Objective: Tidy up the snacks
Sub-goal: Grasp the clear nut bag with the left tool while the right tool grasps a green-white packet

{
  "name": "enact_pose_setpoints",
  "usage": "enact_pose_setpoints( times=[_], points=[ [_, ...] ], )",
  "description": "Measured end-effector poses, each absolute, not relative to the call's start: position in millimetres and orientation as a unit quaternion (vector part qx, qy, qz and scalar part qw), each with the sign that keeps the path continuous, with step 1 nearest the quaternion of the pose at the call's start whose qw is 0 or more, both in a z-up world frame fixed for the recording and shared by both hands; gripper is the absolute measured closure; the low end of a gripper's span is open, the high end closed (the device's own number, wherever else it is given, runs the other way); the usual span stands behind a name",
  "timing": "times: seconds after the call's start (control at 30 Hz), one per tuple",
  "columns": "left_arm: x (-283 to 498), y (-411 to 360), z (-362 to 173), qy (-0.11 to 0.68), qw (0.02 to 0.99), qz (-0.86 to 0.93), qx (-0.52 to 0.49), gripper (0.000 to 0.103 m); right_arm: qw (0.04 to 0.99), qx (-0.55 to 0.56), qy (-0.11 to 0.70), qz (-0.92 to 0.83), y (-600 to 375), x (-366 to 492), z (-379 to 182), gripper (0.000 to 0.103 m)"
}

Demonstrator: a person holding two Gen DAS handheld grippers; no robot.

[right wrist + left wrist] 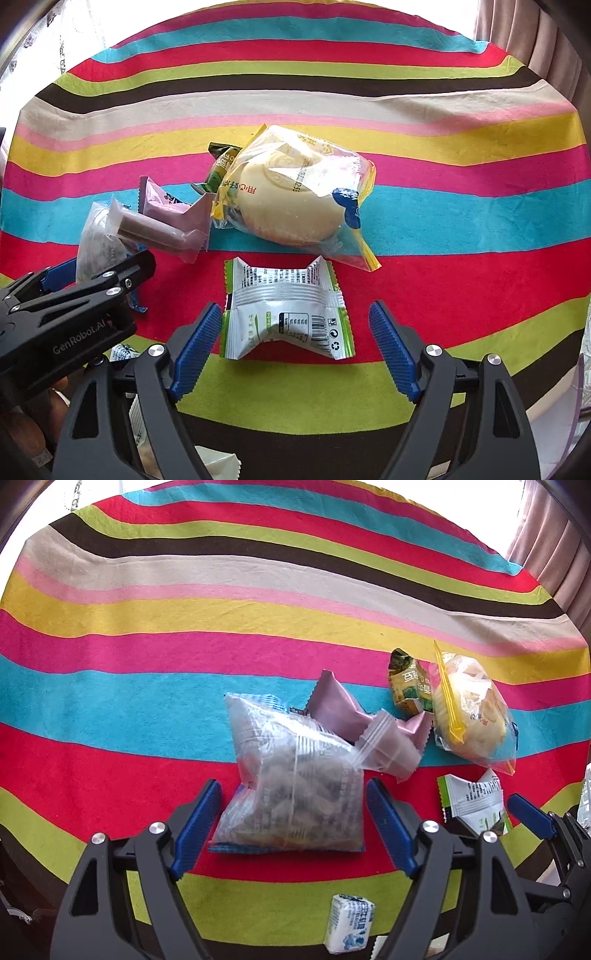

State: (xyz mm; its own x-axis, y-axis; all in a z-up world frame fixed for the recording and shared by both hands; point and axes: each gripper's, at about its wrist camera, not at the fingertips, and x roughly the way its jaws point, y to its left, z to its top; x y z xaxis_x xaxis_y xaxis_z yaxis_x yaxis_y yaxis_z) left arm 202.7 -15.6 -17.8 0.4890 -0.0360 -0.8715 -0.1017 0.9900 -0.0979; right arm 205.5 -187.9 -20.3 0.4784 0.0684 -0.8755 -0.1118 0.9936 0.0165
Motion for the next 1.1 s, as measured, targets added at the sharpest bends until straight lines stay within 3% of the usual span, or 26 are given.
enact_pose_setpoints(
  times=[0.3, 0.5, 1.1],
  points=[
    [203, -10, -18, 0.493, 0.866, 0.014, -0.077, 0.044, 0.857, -0.025, 0.512, 0.053, -185, 212, -28, 0.026],
    [195, -5, -16, 0.49, 0.867, 0.017, -0.089, 0.047, 0.862, -0.032, 0.502, 0.066, -179, 204, -24, 0.048],
    [149, -9, 9, 0.479, 0.872, 0.018, -0.098, 0.048, 0.871, -0.008, 0.488, 0.063, -200, 174, -5, 0.052]
  ],
)
